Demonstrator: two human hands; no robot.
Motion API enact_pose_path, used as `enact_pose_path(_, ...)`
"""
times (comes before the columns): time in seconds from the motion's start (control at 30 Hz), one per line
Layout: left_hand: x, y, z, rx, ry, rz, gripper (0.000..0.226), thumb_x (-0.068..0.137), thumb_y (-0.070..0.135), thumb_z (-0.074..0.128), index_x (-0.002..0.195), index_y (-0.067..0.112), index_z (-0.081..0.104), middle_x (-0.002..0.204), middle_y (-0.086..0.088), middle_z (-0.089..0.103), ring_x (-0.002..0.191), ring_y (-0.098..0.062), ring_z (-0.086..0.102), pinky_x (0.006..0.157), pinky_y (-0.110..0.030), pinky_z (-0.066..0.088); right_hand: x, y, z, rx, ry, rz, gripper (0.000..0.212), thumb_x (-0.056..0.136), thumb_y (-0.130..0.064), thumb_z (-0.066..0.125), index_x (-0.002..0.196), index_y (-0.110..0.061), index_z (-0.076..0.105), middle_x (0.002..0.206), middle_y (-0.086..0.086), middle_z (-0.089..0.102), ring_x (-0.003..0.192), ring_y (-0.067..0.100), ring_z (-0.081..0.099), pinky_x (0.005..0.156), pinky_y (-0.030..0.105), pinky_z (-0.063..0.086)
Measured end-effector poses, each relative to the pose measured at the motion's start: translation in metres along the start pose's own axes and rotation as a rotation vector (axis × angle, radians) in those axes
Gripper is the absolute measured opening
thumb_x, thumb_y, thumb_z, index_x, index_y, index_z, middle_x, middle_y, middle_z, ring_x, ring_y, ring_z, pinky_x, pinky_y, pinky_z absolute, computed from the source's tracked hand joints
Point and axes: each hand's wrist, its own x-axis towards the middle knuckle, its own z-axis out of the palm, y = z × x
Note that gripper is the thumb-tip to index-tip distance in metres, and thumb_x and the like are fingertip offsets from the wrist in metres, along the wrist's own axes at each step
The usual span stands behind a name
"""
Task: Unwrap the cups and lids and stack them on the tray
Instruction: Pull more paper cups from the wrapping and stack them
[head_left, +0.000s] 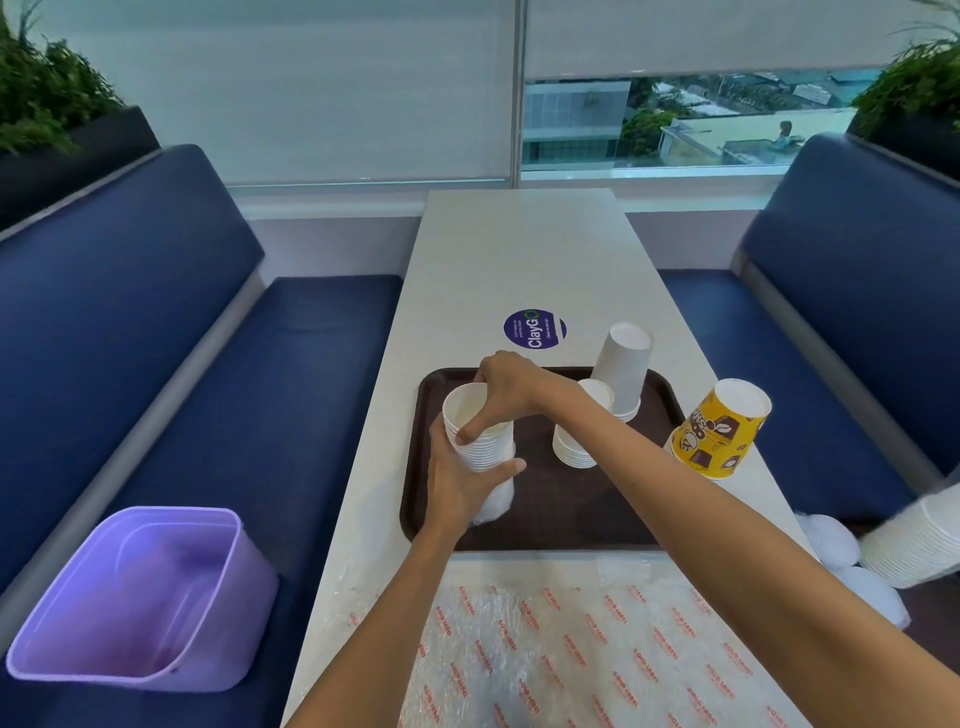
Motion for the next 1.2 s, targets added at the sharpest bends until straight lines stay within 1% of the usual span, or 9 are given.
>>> enact_pose_path(0.23,0.001,0.006,0.009,0.025,0.044,0.024,0.093,0.069,0.035,0.082,0.142,0.013,0.028,0.138,-0.006,0.047,0.124,-0.019,0.048,0.099,-0.026,0.039,0.002,0.010,-0.009,0.059,-0.002,0.030,0.063,0.072,-0.048,0.077,0.116,-0.007,0.060,0.112,0.007,0.064,0.100,0.022,0.061,0.079,0.028,0.050)
enact_pose_path(0.33,0.006,0.012,0.013,0.119,0.025,0.032,0.093,0.073,0.055,0.062,0.145,0.012,0.022,0.148,-0.008,0.035,0.130,-0.013,0.038,0.108,-0.026,0.030,0.002,0.013,-0.017,0.127,0.018,0.038,0.066,0.073,-0.047,0.076,0.123,-0.010,0.055,0.118,0.004,0.059,0.105,0.020,0.057,0.076,0.025,0.046)
enact_pose_path(0.47,0.017,0.008,0.008,0.167,-0.020,-0.059,0.087,0.079,0.040,0.072,0.145,0.018,0.021,0.141,-0.004,0.040,0.131,-0.020,0.041,0.103,-0.026,0.036,-0.005,0.015,-0.041,0.301,0.103,0.029,0.059,0.080,-0.044,0.071,0.129,-0.021,0.049,0.115,-0.002,0.048,0.102,0.016,0.048,0.080,0.024,0.038)
enact_pose_path(0.57,0.020,0.002,-0.001,0.016,0.019,-0.016,0.081,0.070,0.026,0.082,0.136,0.011,0.036,0.113,0.000,0.056,0.104,-0.017,0.056,0.085,-0.021,0.042,-0.009,0.025,-0.051,0.453,0.145,0.036,0.045,0.082,-0.042,0.068,0.121,-0.026,0.051,0.119,-0.001,0.053,0.102,0.017,0.051,0.076,0.023,0.040)
enact_pose_path(0.73,0.031,-0.001,-0.002,0.102,0.050,-0.058,0.094,0.068,0.041,0.082,0.142,0.020,0.027,0.143,-0.005,0.044,0.127,-0.026,0.047,0.104,-0.034,0.040,-0.020,0.044,-0.036,0.599,0.108,0.149,0.047,0.080,-0.031,0.072,0.117,-0.017,0.046,0.104,0.001,0.053,0.092,0.017,0.055,0.084,0.034,0.053)
enact_pose_path(0.83,0.036,-0.002,-0.002,0.098,0.052,-0.064,0.097,0.065,0.042,0.084,0.141,0.019,0.028,0.144,-0.005,0.043,0.129,-0.028,0.046,0.105,-0.037,0.040,-0.025,0.052,-0.025,0.562,0.010,0.167,0.046,0.082,-0.027,0.071,0.117,-0.016,0.042,0.101,0.001,0.052,0.080,0.012,0.053,0.074,0.027,0.049)
enact_pose_path(1.0,0.037,-0.003,0.000,0.089,0.063,-0.051,0.097,0.064,0.039,0.086,0.140,0.018,0.030,0.142,-0.006,0.045,0.127,-0.028,0.047,0.103,-0.038,0.042,-0.028,0.062,-0.005,0.514,-0.043,0.166,0.051,0.083,-0.029,0.070,0.127,-0.013,0.049,0.119,0.007,0.058,0.099,0.019,0.055,0.078,0.026,0.045)
enact_pose_path(1.07,0.036,-0.004,0.000,0.083,0.053,-0.041,0.096,0.064,0.036,0.086,0.139,0.017,0.031,0.142,-0.006,0.045,0.127,-0.028,0.046,0.104,-0.039,0.041,-0.030,0.067,-0.001,0.591,0.062,0.190,0.049,0.081,-0.028,0.073,0.123,-0.014,0.052,0.115,0.004,0.059,0.097,0.017,0.054,0.079,0.026,0.041)
enact_pose_path(1.2,0.039,-0.004,0.001,0.081,0.032,-0.023,0.095,0.063,0.035,0.087,0.139,0.017,0.032,0.141,-0.006,0.047,0.128,-0.028,0.045,0.106,-0.041,0.040,-0.031,0.084,0.007,0.691,0.554,0.295,0.064,0.072,-0.028,0.081,0.123,-0.012,0.046,0.110,-0.001,0.055,0.096,0.014,0.052,0.079,0.027,0.041)
